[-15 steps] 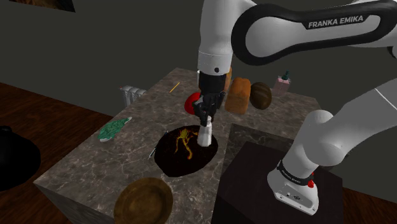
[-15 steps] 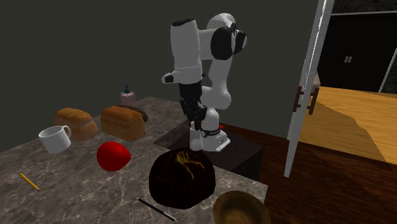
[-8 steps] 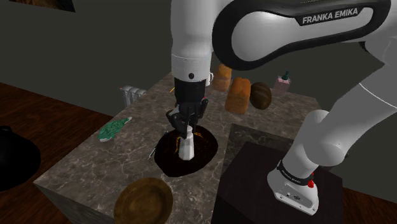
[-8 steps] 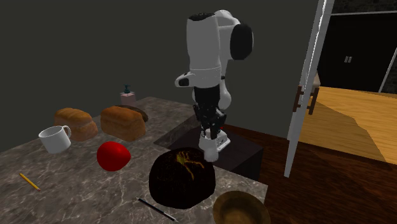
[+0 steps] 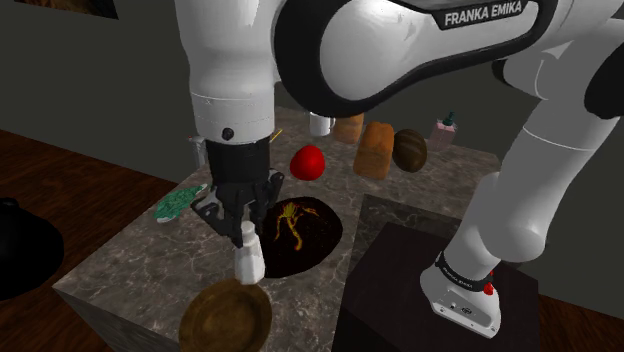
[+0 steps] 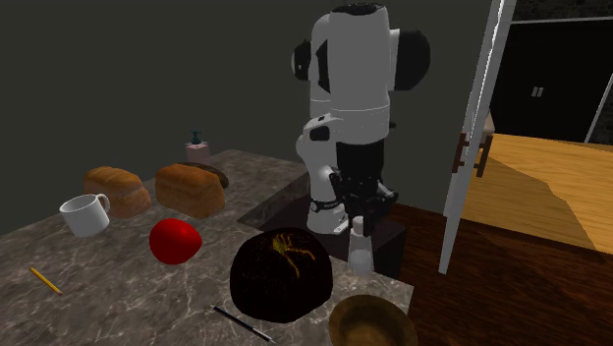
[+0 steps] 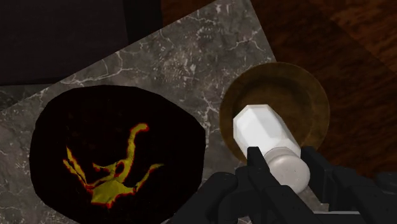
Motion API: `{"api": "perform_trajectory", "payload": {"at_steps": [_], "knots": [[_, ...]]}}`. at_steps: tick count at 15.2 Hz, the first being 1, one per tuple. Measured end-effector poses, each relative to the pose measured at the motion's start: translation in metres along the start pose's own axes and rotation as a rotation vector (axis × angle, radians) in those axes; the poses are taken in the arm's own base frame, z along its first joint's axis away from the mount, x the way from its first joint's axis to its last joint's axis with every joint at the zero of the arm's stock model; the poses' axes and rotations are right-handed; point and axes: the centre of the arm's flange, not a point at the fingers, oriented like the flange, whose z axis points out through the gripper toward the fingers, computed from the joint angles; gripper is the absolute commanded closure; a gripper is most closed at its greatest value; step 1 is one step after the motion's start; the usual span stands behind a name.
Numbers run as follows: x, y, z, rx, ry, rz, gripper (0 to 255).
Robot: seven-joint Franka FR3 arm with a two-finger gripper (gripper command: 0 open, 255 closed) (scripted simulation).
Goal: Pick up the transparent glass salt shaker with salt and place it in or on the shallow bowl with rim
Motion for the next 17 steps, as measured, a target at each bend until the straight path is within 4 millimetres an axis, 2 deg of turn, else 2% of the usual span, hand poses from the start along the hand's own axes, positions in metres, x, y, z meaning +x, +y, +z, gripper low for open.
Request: {"api": "perform_trajectory", "payload": {"at_steps": [3, 5, 17], "knots": [[0.001, -0.042, -0.006, 0.001, -0.001, -0.001, 255], [0.002, -0.051, 0.001, 0.001, 0.000, 0.002, 255], [0.007, -0.051, 0.064, 0.001, 0.000, 0.003, 255]]}}
